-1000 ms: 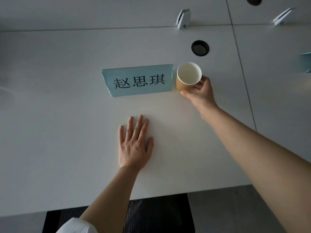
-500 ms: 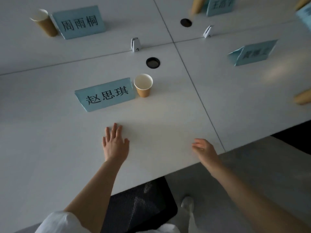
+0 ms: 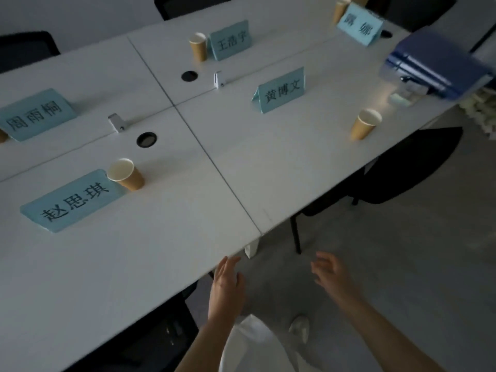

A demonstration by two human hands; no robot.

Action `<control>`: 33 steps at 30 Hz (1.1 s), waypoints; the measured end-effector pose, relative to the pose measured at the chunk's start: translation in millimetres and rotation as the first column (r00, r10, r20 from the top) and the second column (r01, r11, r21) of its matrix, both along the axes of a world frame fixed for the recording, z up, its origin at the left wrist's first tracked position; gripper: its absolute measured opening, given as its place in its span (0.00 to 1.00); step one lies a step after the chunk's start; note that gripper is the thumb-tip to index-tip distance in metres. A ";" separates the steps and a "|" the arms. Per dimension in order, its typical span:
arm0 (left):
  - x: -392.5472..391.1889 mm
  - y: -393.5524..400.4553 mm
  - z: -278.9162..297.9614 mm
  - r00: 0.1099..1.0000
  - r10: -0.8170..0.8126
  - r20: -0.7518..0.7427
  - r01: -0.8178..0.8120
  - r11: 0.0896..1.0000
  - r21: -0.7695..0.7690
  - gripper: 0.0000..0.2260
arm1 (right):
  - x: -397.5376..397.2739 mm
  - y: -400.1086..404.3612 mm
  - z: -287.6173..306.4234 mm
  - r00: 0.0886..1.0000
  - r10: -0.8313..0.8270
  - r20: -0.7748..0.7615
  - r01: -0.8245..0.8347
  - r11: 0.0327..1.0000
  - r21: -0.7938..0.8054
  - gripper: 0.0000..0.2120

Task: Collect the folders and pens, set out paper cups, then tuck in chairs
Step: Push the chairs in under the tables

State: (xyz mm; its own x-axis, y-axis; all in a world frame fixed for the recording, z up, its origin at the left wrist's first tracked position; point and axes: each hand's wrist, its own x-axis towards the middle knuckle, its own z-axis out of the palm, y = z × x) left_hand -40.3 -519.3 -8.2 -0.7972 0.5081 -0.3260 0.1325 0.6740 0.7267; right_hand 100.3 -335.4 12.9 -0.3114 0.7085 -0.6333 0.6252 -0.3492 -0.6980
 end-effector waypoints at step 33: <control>-26.6 451.1 3.6 0.983 0.037 -0.182 -0.036 0.999 0.007 0.16 | -33.5 414.9 49.9 0.973 0.121 -0.196 -0.102 0.989 0.104 0.19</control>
